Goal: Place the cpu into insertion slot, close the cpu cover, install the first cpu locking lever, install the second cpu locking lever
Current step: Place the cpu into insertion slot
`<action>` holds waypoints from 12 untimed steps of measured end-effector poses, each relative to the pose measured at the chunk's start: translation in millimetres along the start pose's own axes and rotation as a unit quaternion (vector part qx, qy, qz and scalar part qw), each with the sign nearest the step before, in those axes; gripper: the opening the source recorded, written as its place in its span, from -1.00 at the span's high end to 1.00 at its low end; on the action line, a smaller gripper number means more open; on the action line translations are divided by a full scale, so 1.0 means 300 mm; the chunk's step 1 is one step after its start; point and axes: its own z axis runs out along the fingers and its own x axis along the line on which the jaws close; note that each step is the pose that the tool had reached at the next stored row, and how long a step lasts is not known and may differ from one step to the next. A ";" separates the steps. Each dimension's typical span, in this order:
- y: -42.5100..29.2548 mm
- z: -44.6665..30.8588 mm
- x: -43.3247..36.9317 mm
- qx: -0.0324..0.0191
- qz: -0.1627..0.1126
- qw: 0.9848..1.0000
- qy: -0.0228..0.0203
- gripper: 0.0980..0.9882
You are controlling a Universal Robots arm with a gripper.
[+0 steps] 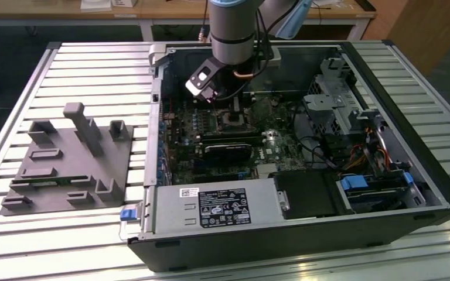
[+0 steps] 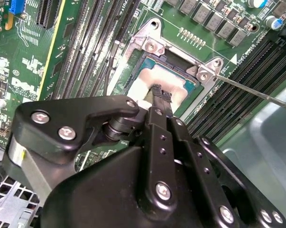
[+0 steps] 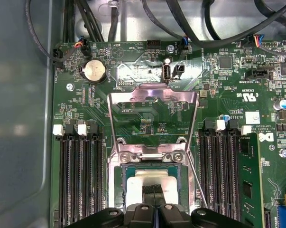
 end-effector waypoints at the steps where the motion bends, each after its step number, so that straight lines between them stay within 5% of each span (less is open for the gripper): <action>1: 0.000 0.001 0.000 0.000 0.000 1.000 0.000 0.98; 12: 0.000 0.006 0.000 0.000 0.000 1.000 0.000 0.98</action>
